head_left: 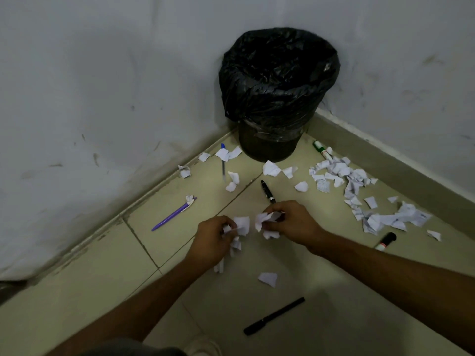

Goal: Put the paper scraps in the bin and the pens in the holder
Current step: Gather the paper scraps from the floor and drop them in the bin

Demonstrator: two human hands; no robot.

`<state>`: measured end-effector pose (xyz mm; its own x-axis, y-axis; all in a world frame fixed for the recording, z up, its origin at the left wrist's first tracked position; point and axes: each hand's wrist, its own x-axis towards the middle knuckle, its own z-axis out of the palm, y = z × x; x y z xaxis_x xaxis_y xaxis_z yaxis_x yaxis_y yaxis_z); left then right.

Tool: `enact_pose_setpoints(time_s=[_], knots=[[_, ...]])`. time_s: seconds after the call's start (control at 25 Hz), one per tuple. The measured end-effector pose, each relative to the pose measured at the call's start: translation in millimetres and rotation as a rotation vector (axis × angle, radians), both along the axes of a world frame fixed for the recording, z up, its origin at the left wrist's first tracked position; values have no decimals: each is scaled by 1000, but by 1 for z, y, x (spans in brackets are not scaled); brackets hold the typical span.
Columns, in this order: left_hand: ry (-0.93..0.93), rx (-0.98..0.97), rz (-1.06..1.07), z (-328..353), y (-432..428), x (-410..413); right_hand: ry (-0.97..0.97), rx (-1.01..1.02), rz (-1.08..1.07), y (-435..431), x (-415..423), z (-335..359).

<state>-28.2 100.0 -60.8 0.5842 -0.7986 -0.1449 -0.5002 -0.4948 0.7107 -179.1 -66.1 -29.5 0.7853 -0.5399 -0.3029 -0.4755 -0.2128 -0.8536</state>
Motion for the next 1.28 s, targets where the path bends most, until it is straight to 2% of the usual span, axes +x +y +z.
enact_pose_setpoints(time_s=[0.08, 0.2, 0.32, 0.4, 0.52, 0.64, 0.76, 0.92, 1.0, 1.12, 1.2, 1.28], knots=[[51, -92, 74, 21, -6, 3, -97, 155, -148, -4, 6, 16], [124, -236, 153, 64, -29, 15, -240, 275, -344, -13, 20, 46], [229, -459, 202, 115, -65, 41, -419, 203, -395, -28, 36, 90], [223, -592, 187, 148, -92, 59, -557, 141, -451, -46, 45, 123], [210, -643, 156, 184, -140, 79, -665, 70, -543, -84, 57, 168], [264, -643, 130, 205, -189, 90, -721, 139, -582, -120, 69, 201], [131, -528, 135, 218, -233, 105, -571, -50, -571, -157, 89, 217], [129, -135, 7, 220, -268, 115, -342, -373, -487, -187, 116, 218], [57, -62, -62, 224, -273, 114, -225, -522, -397, -190, 127, 221], [-169, -125, -57, 235, -266, 111, 10, -483, -255, -194, 139, 219], [-209, -208, -45, 240, -257, 112, 147, -412, -156, -187, 139, 220], [-283, -378, -35, 238, -234, 109, 134, -631, -128, -179, 132, 224]])
